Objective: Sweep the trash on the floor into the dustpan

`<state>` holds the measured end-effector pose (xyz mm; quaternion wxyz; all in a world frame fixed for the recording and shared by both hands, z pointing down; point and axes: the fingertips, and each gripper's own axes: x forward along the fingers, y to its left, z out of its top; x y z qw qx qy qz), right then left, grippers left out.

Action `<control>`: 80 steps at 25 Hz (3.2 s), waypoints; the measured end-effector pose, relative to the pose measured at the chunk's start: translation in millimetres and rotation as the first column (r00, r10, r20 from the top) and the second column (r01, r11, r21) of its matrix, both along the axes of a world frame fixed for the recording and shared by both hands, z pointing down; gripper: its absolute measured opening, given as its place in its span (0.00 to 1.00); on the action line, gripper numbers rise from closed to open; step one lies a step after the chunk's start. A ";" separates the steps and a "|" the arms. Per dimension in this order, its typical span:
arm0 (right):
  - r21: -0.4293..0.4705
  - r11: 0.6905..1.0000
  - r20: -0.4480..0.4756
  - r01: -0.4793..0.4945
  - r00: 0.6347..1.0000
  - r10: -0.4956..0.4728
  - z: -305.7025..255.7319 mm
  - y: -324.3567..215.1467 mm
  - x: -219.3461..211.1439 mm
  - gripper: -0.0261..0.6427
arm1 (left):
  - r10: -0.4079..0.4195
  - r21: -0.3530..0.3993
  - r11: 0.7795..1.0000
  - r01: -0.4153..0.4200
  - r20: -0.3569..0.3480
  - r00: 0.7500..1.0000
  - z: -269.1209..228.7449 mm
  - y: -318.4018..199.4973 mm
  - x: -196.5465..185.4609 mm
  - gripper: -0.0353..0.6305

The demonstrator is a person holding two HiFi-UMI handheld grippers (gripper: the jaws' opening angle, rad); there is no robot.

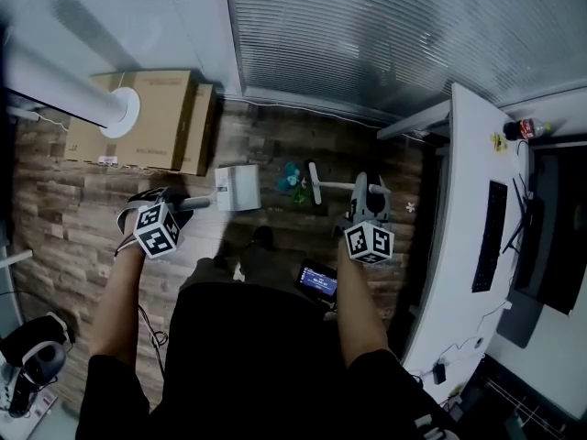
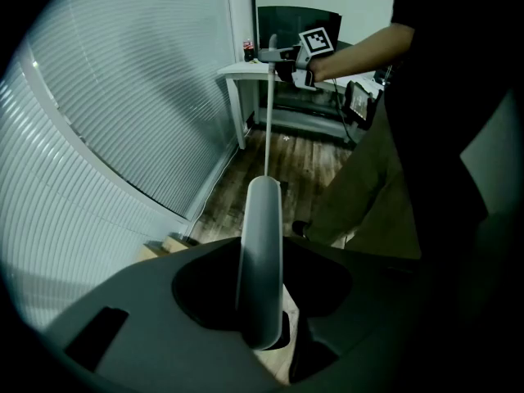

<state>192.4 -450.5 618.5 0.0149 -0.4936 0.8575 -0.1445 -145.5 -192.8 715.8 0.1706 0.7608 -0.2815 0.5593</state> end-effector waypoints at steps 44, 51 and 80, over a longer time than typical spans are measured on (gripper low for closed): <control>-0.204 0.937 0.303 0.283 0.929 -0.214 -6.1 143.1 -168.6 0.27 | -0.027 0.028 0.999 0.031 -0.139 0.990 -0.1 23.8 3.3 0.22; -0.224 0.962 0.340 0.157 0.938 -0.074 -10.2 123.3 -107.4 0.26 | -0.028 0.033 0.999 0.033 -0.143 0.989 0.2 25.2 2.3 0.22; 0.066 0.980 0.246 0.187 0.949 -0.198 -126.2 96.7 -41.6 0.23 | -0.106 0.251 0.957 0.144 -0.160 0.981 -91.6 -0.6 -30.3 0.34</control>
